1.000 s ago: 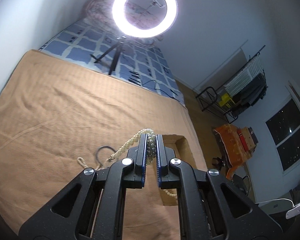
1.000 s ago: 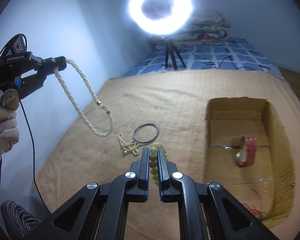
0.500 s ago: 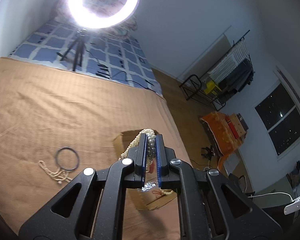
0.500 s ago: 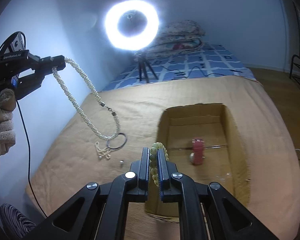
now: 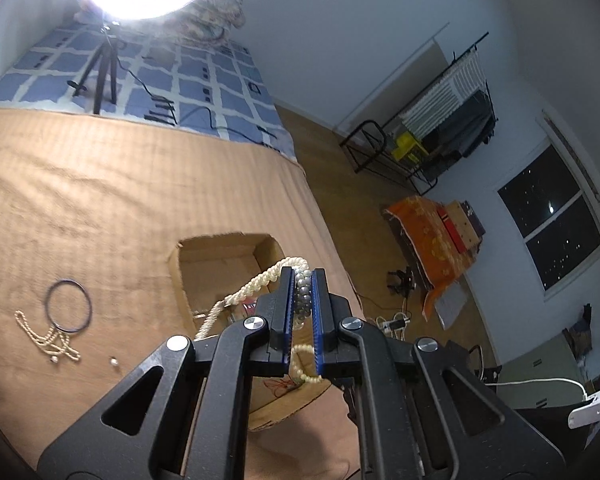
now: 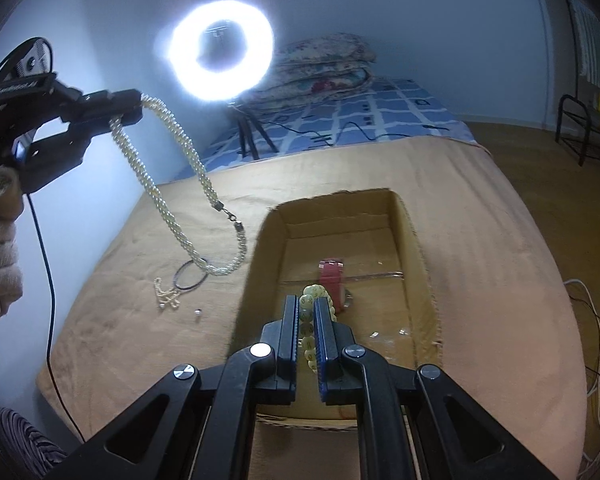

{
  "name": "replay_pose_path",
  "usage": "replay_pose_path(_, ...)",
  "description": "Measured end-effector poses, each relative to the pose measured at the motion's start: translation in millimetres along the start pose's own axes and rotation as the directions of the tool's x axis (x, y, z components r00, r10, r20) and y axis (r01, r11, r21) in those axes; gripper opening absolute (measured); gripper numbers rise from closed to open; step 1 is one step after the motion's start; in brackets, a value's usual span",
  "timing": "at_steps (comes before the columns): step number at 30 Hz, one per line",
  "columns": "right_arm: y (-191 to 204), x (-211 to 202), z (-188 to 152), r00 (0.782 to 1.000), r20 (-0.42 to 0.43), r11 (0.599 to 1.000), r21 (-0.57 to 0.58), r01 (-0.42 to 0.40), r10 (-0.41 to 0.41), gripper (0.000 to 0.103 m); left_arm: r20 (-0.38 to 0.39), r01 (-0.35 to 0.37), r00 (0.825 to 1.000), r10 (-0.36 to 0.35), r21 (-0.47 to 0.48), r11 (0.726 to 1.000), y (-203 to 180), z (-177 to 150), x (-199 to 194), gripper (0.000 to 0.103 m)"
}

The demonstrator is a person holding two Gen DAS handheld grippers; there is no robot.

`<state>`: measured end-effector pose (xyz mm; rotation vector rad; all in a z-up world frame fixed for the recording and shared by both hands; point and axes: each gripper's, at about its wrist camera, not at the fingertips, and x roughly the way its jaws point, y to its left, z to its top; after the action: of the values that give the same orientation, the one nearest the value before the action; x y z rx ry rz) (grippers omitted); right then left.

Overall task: Organize jewelry
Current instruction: 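Lift the pearl necklace and bead bracelet with both tools over the box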

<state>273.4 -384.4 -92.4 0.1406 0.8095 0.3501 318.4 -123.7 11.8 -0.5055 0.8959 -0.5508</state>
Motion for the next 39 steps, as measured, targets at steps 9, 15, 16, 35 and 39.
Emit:
replay_pose_path(9,-22,13,-5,0.999,-0.033,0.998,0.042,0.040,-0.038,0.005,-0.089,0.003,0.996,0.000,0.031,1.000,-17,-29,35,0.006)
replay_pose_path(15,-28,19,-8,0.997,-0.054,0.997,0.042,0.063,-0.060,0.005,-0.144,0.000,0.990,0.006,0.039,0.999,-19,-52,55,0.006)
replay_pose_path(16,-29,19,-9,0.997,-0.055,0.997,0.045,0.066,-0.063,0.005,-0.149,-0.001,0.989,0.007,0.040,0.999,-19,-55,57,0.006)
replay_pose_path(35,-36,33,-14,0.991,-0.095,0.993,0.058,0.098,-0.092,0.005,-0.273,-0.103,0.955,0.116,0.061,0.993,6,-99,107,0.006)
replay_pose_path(39,-37,36,-16,0.989,-0.110,0.993,0.054,0.104,-0.097,0.005,-0.276,-0.115,0.952,0.128,0.062,0.991,8,-103,109,0.006)
